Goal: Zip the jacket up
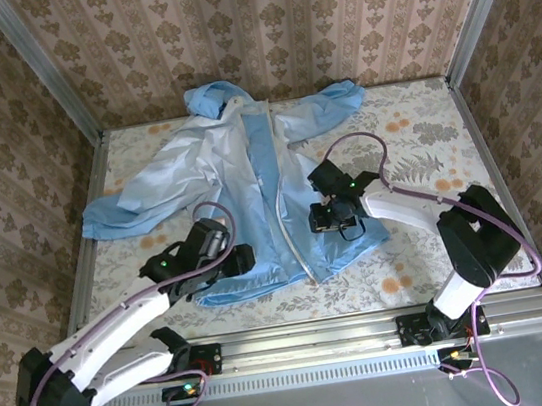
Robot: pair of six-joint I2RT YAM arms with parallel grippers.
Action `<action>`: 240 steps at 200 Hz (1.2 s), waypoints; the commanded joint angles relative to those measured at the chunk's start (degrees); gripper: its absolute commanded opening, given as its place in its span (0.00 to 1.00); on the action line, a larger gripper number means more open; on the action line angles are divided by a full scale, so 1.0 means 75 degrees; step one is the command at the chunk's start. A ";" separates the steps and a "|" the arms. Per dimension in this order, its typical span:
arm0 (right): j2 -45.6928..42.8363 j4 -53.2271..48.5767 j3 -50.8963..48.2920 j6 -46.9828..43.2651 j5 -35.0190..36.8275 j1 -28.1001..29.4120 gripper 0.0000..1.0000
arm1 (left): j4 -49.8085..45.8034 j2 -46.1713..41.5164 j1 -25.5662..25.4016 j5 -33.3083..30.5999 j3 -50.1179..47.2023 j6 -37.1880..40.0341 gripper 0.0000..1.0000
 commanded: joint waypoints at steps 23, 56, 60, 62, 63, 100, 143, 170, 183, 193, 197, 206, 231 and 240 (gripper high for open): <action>-0.0015 0.0056 0.0038 0.0364 0.0157 0.0367 0.25 | 0.0477 0.1805 -0.1279 -0.0630 0.0690 -0.0929 0.64; 0.0090 0.0309 -0.0148 0.0476 -0.0018 0.0577 0.25 | 0.1042 0.2809 -0.1597 -0.0476 0.0861 -0.1008 0.67; 0.0088 0.0325 -0.0176 0.0488 -0.0030 0.0592 0.25 | 0.1095 0.2869 -0.1594 -0.0445 0.0838 -0.1019 0.67; 0.0087 0.0337 -0.0188 0.0493 -0.0043 0.0593 0.25 | 0.1127 0.2894 -0.1596 -0.0442 0.0826 -0.1022 0.67; 0.0087 0.0339 -0.0190 0.0499 -0.0039 0.0601 0.25 | 0.1135 0.2912 -0.1595 -0.0436 0.0824 -0.1021 0.67; -0.0003 0.0483 -0.0460 0.0541 -0.0048 0.0649 0.25 | 0.1400 0.3339 -0.1607 -0.0312 0.0636 -0.0967 0.67; -0.0018 0.0599 -0.0532 0.0588 -0.0092 0.0679 0.25 | 0.1556 0.3523 -0.1597 -0.0178 0.0521 -0.0972 0.61; -0.0024 0.0622 -0.0475 0.0611 -0.0164 0.0713 0.25 | 0.1541 0.3321 -0.1491 -0.0105 0.0322 -0.1041 0.37; -0.0064 0.0685 -0.0469 0.0652 -0.0216 0.0748 0.25 | 0.1568 0.3014 -0.1349 -0.0061 0.0128 -0.1060 0.25; -0.0123 0.0764 -0.0474 0.0701 -0.0266 0.0780 0.26 | 0.1543 0.2722 -0.1199 -0.0004 -0.0041 -0.1046 0.18; -0.0154 0.0800 -0.0474 0.0725 -0.0286 0.0794 0.26 | 0.1525 0.2567 -0.1123 0.0032 -0.0111 -0.1033 0.16; -0.0204 0.0878 -0.0496 0.0791 -0.0338 0.0821 0.26 | 0.1504 0.2243 -0.0936 0.0128 -0.0275 -0.0977 0.11; -0.0320 0.1138 -0.0481 0.1030 -0.0464 0.0938 0.28 | 0.1378 0.1316 -0.0279 0.0615 -0.0709 -0.0795 0.03; -0.0329 0.1281 -0.0474 0.1147 -0.0585 0.0988 0.29 | 0.1374 0.0946 -0.0026 0.0866 -0.0856 -0.0723 0.01</action>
